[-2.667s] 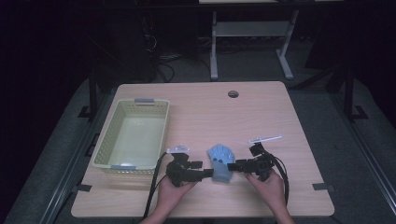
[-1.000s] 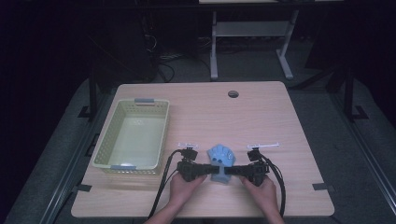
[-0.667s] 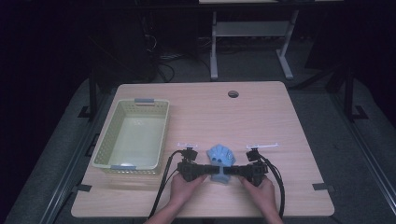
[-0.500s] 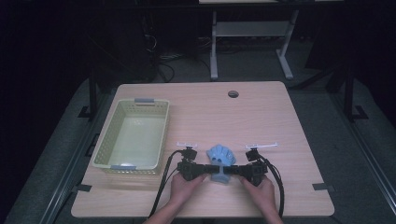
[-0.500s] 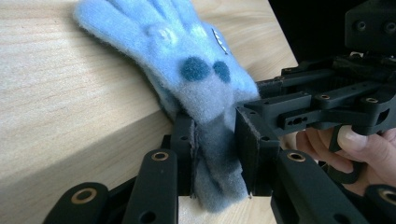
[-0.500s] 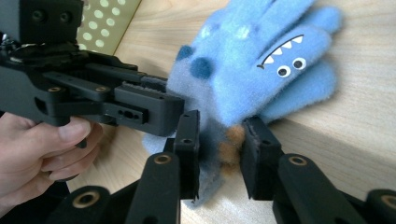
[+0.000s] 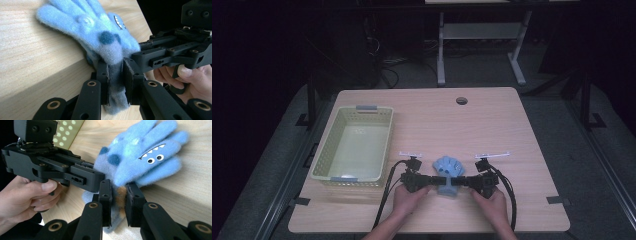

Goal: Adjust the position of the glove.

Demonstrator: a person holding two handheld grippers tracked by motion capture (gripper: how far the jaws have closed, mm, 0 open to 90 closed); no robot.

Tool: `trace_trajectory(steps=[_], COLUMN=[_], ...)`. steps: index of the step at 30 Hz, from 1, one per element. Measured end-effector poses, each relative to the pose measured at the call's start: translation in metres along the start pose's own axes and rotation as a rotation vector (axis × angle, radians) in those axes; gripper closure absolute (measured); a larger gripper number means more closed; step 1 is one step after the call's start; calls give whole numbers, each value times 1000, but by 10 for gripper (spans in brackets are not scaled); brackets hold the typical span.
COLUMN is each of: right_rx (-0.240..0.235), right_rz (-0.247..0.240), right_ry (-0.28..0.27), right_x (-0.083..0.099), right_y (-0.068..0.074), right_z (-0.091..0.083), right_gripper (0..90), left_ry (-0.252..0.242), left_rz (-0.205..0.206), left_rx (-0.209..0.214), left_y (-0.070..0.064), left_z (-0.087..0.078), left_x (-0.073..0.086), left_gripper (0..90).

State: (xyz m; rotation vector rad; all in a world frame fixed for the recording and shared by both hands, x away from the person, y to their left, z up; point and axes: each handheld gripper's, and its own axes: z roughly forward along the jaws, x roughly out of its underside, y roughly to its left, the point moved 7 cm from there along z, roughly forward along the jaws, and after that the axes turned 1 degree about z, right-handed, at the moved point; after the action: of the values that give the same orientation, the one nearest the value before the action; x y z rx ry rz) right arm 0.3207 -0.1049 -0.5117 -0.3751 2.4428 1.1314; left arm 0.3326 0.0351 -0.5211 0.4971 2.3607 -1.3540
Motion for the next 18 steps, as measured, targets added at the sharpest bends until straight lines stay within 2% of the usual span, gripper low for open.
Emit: trace_trajectory(steps=[18], right_rx=[-20], right_rz=[-14], right_ry=[-26], right_x=[-5], right_y=[9], right_z=[-9], right_gripper=[776], left_ry=[-15], left_rz=[12], left_rx=[46], left_y=[-7], left_z=[-7], left_x=[-6], left_gripper=[788])
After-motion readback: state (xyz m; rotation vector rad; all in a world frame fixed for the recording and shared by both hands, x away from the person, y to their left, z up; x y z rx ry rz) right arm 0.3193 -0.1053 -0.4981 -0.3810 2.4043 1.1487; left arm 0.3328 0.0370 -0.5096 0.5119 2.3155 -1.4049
